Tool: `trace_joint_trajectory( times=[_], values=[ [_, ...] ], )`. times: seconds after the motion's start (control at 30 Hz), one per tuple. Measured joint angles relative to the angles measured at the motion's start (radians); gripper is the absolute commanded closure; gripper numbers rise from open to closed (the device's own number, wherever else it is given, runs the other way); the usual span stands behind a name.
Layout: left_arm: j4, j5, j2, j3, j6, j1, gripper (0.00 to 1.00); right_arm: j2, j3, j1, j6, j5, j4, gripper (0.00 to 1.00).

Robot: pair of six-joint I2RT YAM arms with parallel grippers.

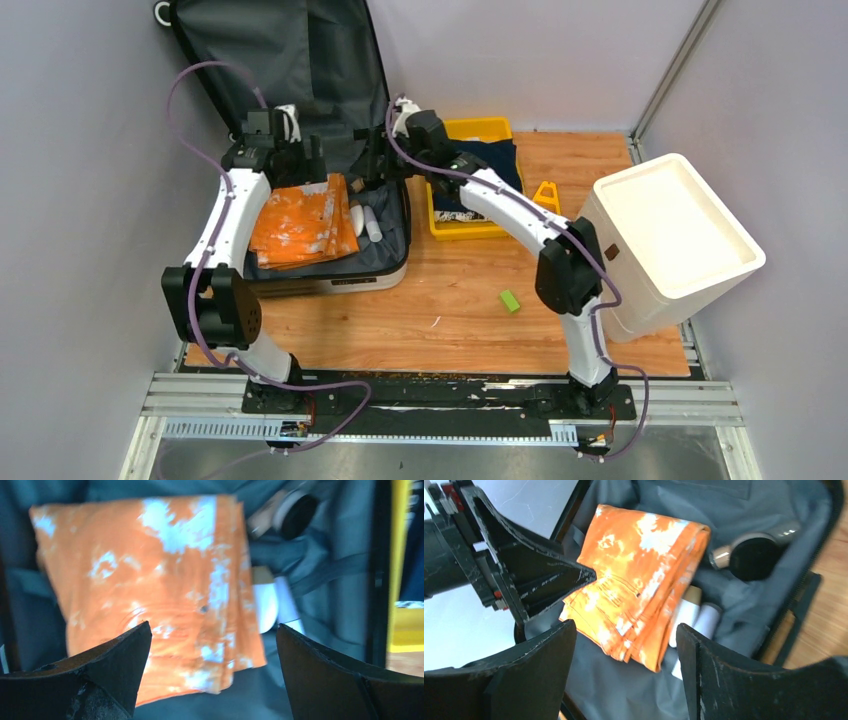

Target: Open, take out, and arrange the luggage

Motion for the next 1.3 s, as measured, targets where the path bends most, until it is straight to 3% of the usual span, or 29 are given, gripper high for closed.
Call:
trace_joint_trajectory(
  times=[0.27, 0.57, 1.3],
  values=[
    [0.016, 0.031, -0.085, -0.133, 0.023, 0.197, 0.00, 0.248, 0.224, 0.077, 0.048, 0.022, 0.013, 0.16],
    [0.061, 0.092, -0.093, -0.266, 0.048, 0.330, 0.00, 0.438, 0.325, 0.104, 0.109, 0.025, 0.010, 0.19],
    [0.100, 0.139, 0.112, -0.232, 0.100, 0.402, 0.02, 0.547, 0.383, 0.166, 0.209, 0.093, 0.005, 0.22]
  ],
)
